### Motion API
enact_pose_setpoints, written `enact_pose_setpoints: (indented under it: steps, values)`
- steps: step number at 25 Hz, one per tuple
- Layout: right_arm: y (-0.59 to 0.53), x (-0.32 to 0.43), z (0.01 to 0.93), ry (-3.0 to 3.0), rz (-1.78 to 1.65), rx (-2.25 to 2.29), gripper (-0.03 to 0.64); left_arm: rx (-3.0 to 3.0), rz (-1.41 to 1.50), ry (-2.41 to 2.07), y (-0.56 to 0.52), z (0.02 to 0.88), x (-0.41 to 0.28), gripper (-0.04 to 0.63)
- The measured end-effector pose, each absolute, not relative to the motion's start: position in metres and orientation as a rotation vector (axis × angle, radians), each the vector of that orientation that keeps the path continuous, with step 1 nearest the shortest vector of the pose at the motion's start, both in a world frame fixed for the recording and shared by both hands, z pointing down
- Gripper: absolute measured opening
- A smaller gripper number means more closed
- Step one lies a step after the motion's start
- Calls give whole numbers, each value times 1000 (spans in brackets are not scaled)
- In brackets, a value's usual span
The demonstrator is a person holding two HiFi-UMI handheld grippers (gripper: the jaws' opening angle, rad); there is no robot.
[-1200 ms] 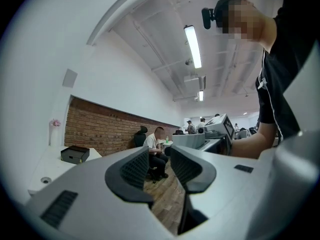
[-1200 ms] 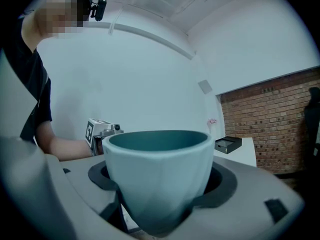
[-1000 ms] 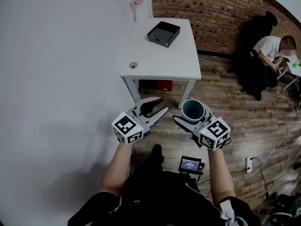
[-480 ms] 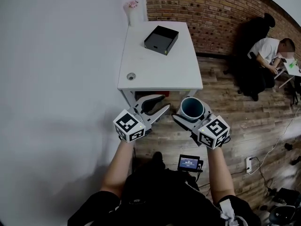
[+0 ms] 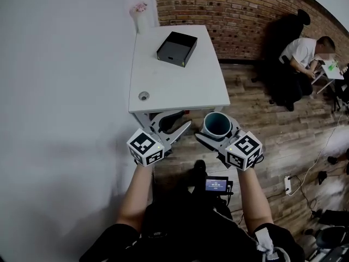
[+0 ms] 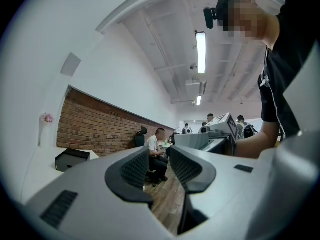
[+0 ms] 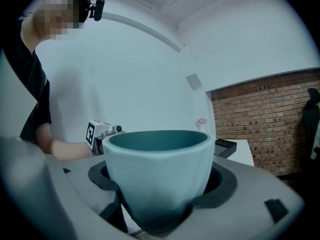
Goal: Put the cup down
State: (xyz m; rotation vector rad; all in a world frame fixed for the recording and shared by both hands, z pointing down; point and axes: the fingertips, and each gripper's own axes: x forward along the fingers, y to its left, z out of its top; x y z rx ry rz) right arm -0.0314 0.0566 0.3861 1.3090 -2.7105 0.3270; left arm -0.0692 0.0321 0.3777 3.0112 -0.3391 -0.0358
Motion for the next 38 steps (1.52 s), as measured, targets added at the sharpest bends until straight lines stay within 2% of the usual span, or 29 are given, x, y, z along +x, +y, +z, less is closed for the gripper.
enact_pose_setpoints:
  steps: [14, 38]
  values:
    - [-16, -10, 403, -2747, 342, 1259, 403, 2991, 9, -384, -34, 401, -51, 140]
    - [-208, 91, 410, -2857, 410, 1126, 403, 2936, 56, -431, -209, 405, 53, 176]
